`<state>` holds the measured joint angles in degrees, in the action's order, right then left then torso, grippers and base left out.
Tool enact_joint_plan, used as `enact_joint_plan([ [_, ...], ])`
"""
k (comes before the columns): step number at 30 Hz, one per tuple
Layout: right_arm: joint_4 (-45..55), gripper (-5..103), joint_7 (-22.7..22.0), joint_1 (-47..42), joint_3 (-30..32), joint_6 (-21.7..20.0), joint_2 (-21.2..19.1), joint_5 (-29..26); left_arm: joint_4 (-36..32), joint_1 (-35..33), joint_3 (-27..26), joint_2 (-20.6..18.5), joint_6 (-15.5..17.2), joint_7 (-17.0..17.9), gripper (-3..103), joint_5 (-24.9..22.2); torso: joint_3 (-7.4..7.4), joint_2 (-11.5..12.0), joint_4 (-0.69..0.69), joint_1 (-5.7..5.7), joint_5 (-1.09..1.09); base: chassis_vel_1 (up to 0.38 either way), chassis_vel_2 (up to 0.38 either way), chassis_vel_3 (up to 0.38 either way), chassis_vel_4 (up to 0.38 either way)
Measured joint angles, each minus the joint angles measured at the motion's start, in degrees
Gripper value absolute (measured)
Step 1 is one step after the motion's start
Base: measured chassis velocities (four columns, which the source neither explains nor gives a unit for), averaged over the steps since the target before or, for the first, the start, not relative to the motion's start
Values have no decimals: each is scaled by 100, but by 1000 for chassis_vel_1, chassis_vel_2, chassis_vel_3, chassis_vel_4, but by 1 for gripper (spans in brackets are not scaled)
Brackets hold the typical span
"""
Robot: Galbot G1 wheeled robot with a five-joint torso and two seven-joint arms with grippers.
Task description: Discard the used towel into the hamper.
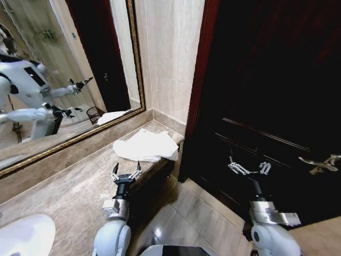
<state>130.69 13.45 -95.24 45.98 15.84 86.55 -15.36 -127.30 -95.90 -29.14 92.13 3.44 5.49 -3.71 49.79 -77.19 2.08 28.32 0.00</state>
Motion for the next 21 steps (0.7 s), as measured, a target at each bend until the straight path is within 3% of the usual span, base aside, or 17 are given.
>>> enact_joint_plan([
  [13, -118, 100, 59, -7, -4, 2, -23, 107, 1054, 1115, -44, 1, 212, 64, 100, -150, 2, 1, -1, 5, 0, 3, -3, -3, 4],
  [21, -163, 100, 41, 8, -24, -2, -23, 208, 1620, 1758, 23, 0, 369, 65, 100, -530, 2, 1, -1, 5, 0, 0, 0, 0, 0],
])
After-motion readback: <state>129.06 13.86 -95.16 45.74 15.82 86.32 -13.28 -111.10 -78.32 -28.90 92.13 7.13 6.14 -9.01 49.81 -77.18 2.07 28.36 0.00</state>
